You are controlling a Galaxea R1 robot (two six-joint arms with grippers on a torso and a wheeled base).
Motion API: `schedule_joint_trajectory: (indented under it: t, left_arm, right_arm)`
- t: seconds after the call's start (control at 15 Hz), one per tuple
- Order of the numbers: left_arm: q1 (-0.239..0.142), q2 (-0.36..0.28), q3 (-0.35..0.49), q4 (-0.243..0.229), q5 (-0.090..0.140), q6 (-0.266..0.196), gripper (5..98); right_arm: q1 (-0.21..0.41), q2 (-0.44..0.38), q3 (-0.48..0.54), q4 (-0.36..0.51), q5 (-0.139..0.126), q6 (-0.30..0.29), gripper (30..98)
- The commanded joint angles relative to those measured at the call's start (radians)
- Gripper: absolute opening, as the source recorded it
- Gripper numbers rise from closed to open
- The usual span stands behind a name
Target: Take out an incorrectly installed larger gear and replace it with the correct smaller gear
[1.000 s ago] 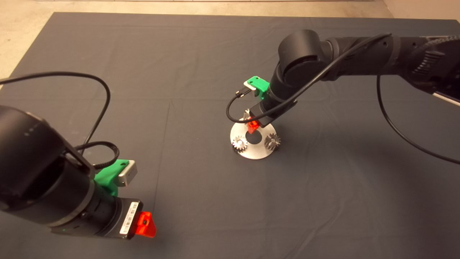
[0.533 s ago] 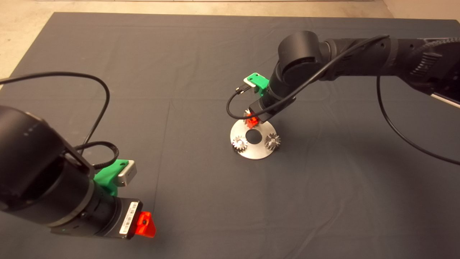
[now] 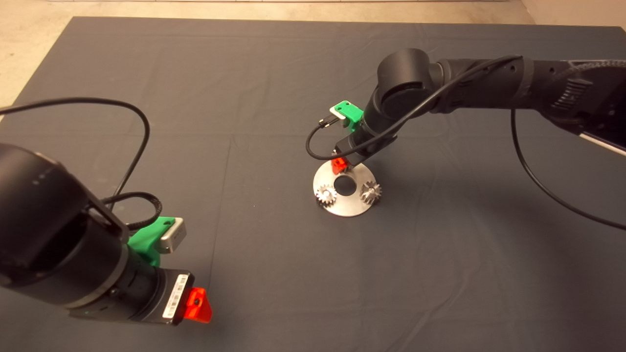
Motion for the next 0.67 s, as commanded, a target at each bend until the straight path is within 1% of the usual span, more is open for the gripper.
schedule_joint_trajectory:
  t: [0.0, 0.13, 0.33, 0.6]
  left_arm:
    - [-0.007, 0.002, 0.006, -0.008, 0.005, 0.001, 97.6]
    - [-0.007, 0.004, 0.004, -0.008, 0.005, 0.002, 97.6]
    - [-0.007, 0.004, 0.003, -0.008, 0.005, 0.002, 97.6]
    - [-0.007, 0.004, 0.003, -0.008, 0.005, 0.002, 97.6]
  right_arm:
    - [0.023, 0.011, -0.007, -0.032, 0.012, -0.002, 97.8]
    - [0.024, 0.011, -0.021, -0.034, 0.035, -0.002, 97.8]
    - [0.024, 0.011, -0.021, -0.052, 0.035, -0.004, 97.8]
    - [0.020, 0.012, -0.024, -0.054, 0.035, -0.004, 97.8]
